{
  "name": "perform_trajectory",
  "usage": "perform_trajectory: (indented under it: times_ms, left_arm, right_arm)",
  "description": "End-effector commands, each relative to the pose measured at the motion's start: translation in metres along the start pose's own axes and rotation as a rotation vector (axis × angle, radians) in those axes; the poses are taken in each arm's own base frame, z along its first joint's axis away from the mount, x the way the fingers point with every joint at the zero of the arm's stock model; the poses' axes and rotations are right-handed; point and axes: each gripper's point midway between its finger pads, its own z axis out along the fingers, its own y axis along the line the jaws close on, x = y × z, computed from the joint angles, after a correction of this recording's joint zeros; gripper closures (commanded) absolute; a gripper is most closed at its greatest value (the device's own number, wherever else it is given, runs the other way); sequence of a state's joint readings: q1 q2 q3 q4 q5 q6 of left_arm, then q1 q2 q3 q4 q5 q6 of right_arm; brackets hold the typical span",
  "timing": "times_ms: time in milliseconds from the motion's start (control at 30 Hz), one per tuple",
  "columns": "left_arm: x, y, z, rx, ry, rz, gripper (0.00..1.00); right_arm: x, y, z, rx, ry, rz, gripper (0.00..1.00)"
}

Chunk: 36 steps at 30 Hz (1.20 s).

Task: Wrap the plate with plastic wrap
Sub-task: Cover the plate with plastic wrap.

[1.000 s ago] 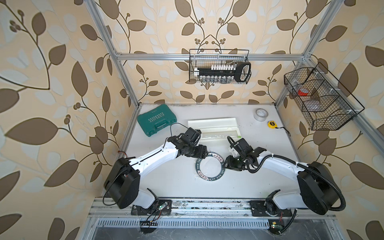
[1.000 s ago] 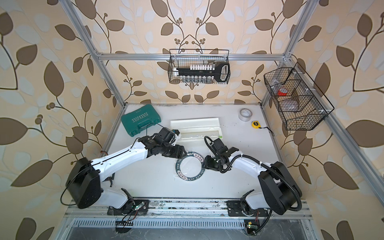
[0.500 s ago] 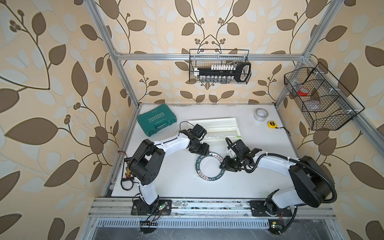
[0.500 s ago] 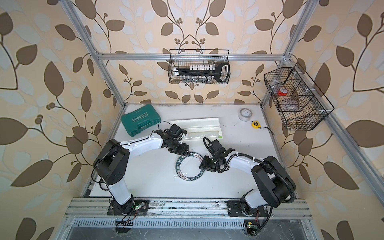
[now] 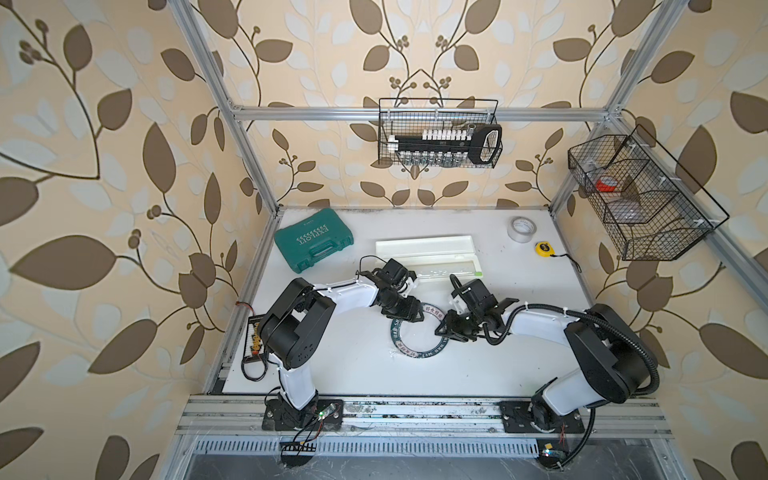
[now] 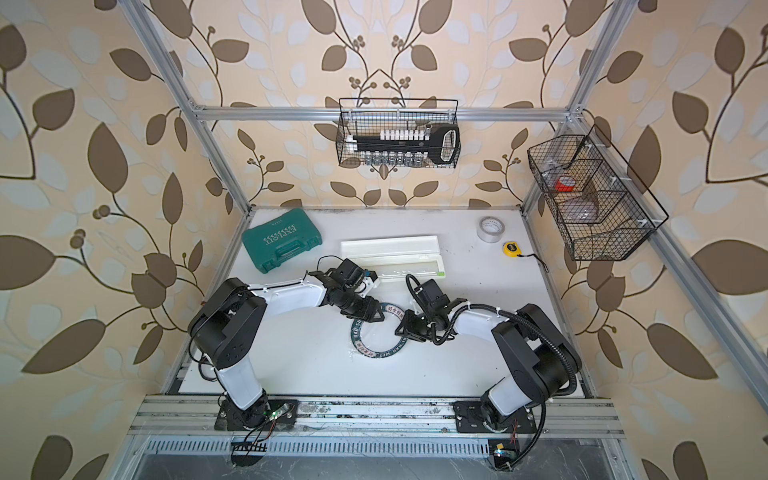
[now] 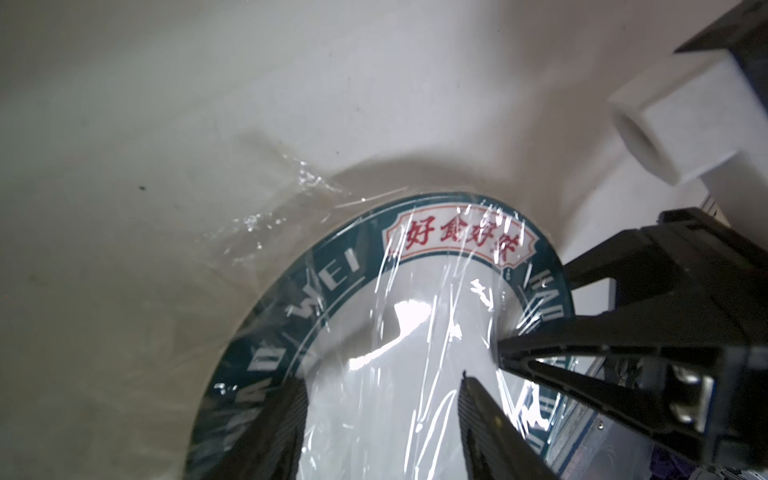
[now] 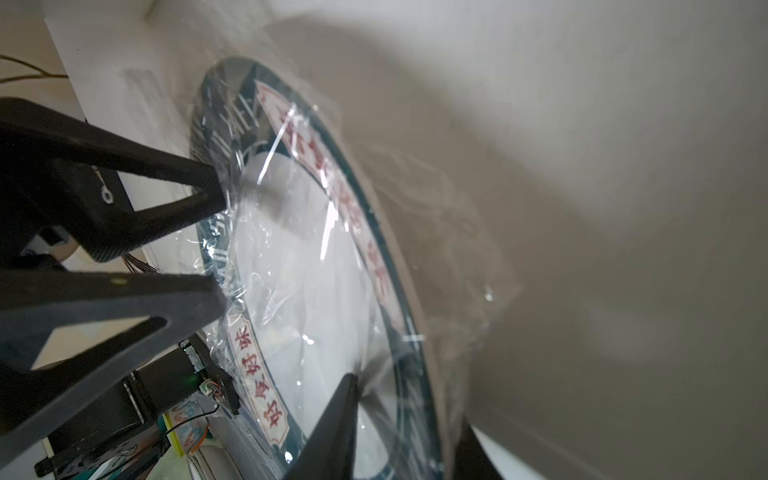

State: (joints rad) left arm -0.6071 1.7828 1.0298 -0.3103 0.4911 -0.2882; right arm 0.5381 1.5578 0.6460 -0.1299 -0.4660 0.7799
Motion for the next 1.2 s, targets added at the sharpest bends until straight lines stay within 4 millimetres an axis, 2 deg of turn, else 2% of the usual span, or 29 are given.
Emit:
perform_trajectory:
  times_ms: [0, 67, 133, 267, 333, 400, 633, 800, 900, 1033, 1167]
  left_arm:
    - [0.009, 0.009, -0.011, -0.042, 0.01, -0.042, 0.39]
    - [-0.002, 0.002, -0.022, -0.044, -0.024, -0.03, 0.38]
    - [-0.013, 0.004, -0.036, -0.079, -0.063, -0.029, 0.37]
    - [-0.027, 0.035, -0.07, -0.17, -0.17, -0.108, 0.35]
    - [-0.031, 0.049, -0.085, -0.157, -0.237, -0.173, 0.35]
    - [-0.032, 0.053, -0.089, -0.128, -0.277, -0.22, 0.34]
    - [-0.017, 0.067, -0.053, -0.044, -0.232, -0.32, 0.35]
    - [-0.028, 0.075, -0.055, 0.007, -0.266, -0.357, 0.42]
    - [-0.029, 0.08, -0.054, 0.035, -0.276, -0.376, 0.52]
    - [-0.02, 0.087, -0.042, 0.075, -0.252, -0.415, 0.75]
    - [-0.015, 0.094, -0.037, 0.073, -0.246, -0.438, 0.86]
  right_arm:
    - [0.01, -0.022, 0.01, 0.049, 0.026, 0.032, 0.74]
    - [0.009, -0.023, 0.011, 0.053, 0.024, 0.026, 0.78]
    - [0.009, -0.027, 0.012, 0.063, 0.019, 0.018, 0.82]
    - [0.011, -0.034, 0.014, 0.08, 0.02, 0.004, 0.88]
    - [0.012, -0.037, 0.015, 0.084, 0.023, 0.002, 0.88]
    - [0.014, -0.04, 0.016, 0.087, 0.028, 0.0, 0.89]
    - [0.014, -0.041, 0.019, 0.079, 0.041, -0.011, 0.92]
    - [0.015, -0.043, 0.02, 0.078, 0.049, -0.015, 0.94]
    - [0.016, -0.044, 0.02, 0.067, 0.053, -0.015, 0.96]
    - [0.015, -0.04, 0.019, 0.02, 0.052, -0.007, 0.99]
    - [0.015, -0.035, 0.018, -0.017, 0.058, -0.009, 1.0]
